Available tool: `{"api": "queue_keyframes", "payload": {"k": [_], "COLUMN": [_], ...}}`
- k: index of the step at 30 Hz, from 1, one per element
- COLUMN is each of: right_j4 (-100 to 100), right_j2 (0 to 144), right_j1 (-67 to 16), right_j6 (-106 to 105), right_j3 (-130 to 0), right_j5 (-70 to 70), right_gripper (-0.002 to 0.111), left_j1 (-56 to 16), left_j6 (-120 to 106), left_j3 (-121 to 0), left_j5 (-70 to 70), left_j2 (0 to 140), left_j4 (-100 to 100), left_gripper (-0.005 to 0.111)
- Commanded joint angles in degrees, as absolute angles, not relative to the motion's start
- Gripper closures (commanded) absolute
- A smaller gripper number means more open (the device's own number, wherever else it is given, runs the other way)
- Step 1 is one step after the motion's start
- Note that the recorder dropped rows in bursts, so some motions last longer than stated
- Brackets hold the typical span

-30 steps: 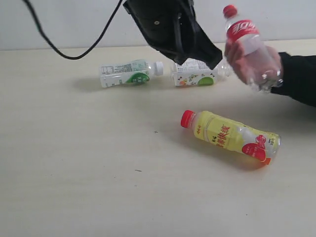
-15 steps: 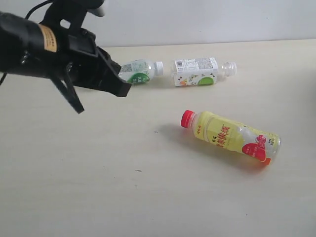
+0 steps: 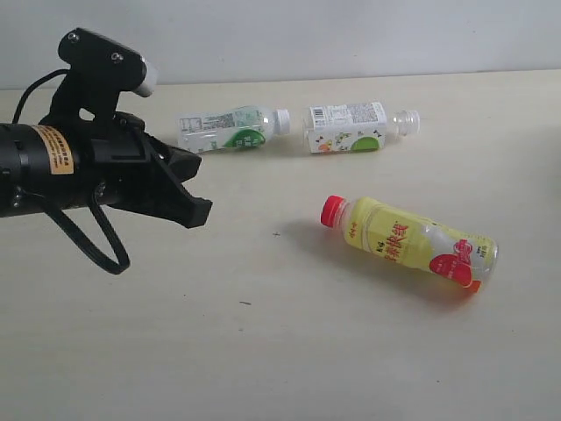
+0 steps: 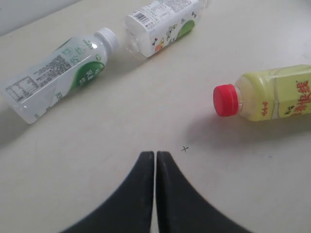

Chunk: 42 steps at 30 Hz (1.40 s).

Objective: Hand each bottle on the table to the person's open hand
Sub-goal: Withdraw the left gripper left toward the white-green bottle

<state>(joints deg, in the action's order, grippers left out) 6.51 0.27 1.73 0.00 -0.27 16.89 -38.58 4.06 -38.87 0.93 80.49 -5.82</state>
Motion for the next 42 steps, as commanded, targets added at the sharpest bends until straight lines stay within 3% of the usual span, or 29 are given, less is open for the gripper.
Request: {"api": "queue_keyframes", "payload": {"k": [1,20,28,33,42], "right_j4": [6.0,6.0,6.0,6.0,6.0], "right_j2": [0.0,0.0,0.0,0.0,0.0], "right_j1": [2.0,2.0,2.0,2.0,2.0], "right_j6": [0.0,0.0,0.0,0.0,0.0], "right_j3": [0.0,0.0,0.0,0.0,0.0], "right_j5": [16.3,16.3,16.3,16.3,16.3], "right_gripper": [0.108,0.108,0.108,0.108,0.108], "left_j1": [-38.5,-38.2,-34.6,-32.5,-25.1], "left_j6": [4.7,4.6,4.4,-0.6,-27.0], "left_j3": [-38.4,-40.6,-60.8,-80.0,-107.7], "left_j5": [3.9,-1.0,-21.2,-40.6,-60.9], "left_j2": [79.8,79.7,82.7,89.3,106.6], "left_j4": [-5.2,-6.9,-10.7,-15.8,-7.3], "left_gripper": [0.103,0.107,0.107,0.107,0.107]}}
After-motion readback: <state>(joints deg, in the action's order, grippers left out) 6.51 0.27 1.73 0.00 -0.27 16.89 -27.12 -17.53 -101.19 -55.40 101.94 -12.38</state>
